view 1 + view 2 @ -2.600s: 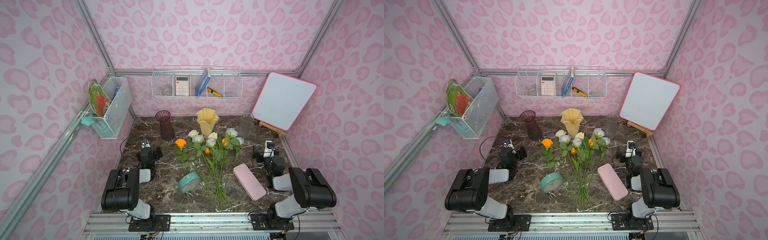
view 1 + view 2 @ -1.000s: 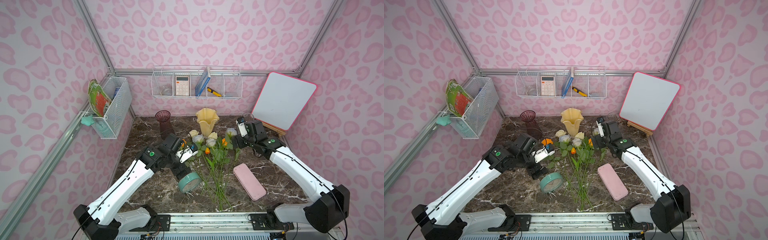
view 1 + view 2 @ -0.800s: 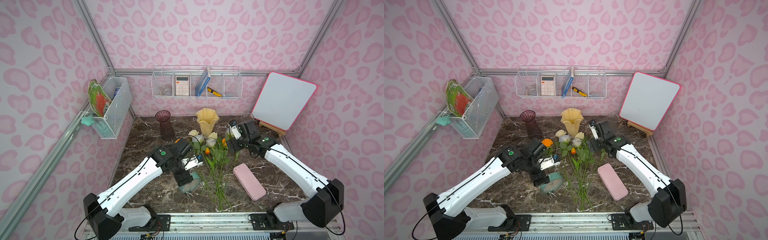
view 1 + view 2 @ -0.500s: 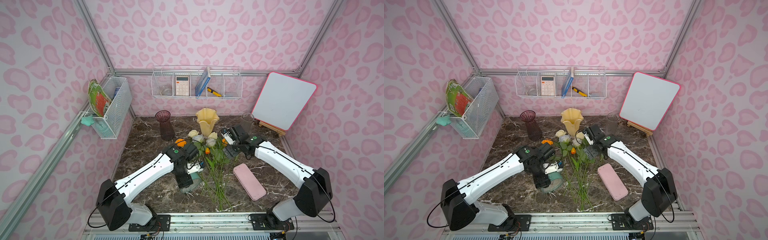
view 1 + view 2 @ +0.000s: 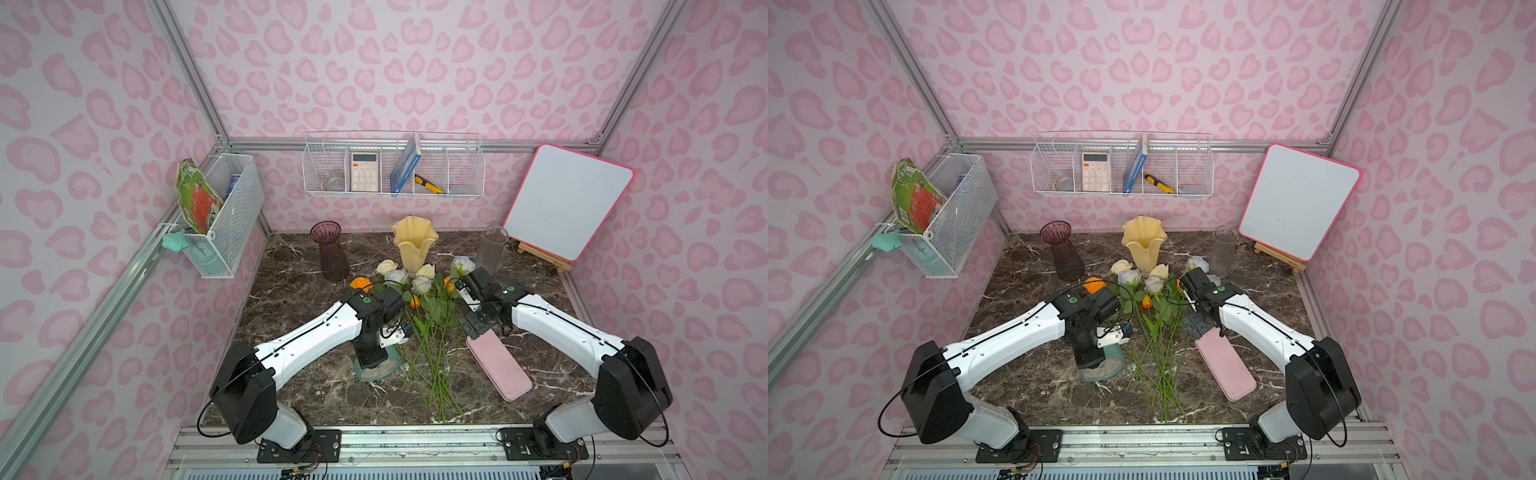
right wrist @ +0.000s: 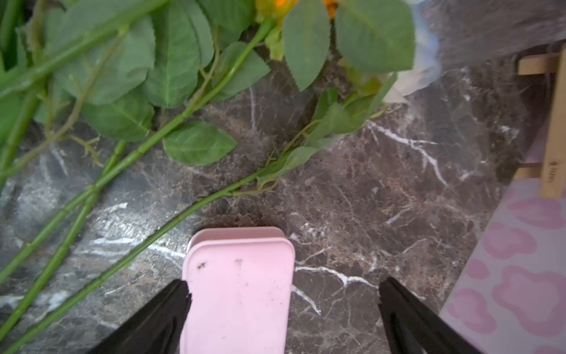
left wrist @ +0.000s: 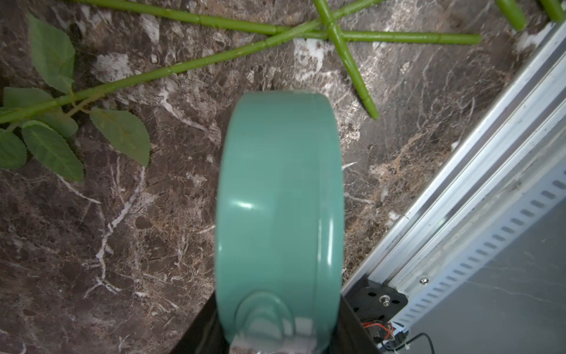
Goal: Arrange the flowers in different vases according to their colors
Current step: Move the distractor to the center of the board.
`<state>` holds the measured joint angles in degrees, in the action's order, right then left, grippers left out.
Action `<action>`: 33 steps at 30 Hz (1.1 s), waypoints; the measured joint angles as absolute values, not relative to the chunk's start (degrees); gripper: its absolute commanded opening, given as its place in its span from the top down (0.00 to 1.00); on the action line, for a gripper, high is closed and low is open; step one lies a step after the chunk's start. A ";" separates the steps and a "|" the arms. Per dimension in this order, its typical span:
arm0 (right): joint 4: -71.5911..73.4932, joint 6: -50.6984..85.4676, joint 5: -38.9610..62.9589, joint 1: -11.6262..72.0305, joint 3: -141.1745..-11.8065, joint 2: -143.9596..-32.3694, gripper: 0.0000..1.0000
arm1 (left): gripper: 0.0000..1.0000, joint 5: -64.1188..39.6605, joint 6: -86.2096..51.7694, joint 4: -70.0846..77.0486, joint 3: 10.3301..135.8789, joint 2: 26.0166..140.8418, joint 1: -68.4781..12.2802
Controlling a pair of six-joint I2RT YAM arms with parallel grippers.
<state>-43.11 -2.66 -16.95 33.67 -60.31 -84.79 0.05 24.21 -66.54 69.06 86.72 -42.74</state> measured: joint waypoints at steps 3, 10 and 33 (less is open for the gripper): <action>-43.13 -3.01 -15.46 34.11 -56.88 -83.07 0.00 | 0.67 -0.12 24.12 -66.08 68.66 86.65 -42.44; -42.63 -4.75 -12.43 34.11 -55.94 -84.38 0.00 | 0.77 -0.19 22.85 -65.23 67.88 86.11 -42.41; -41.39 -4.36 -19.09 15.44 -52.93 -92.62 0.50 | 0.82 0.36 19.84 -62.41 65.47 83.15 -42.46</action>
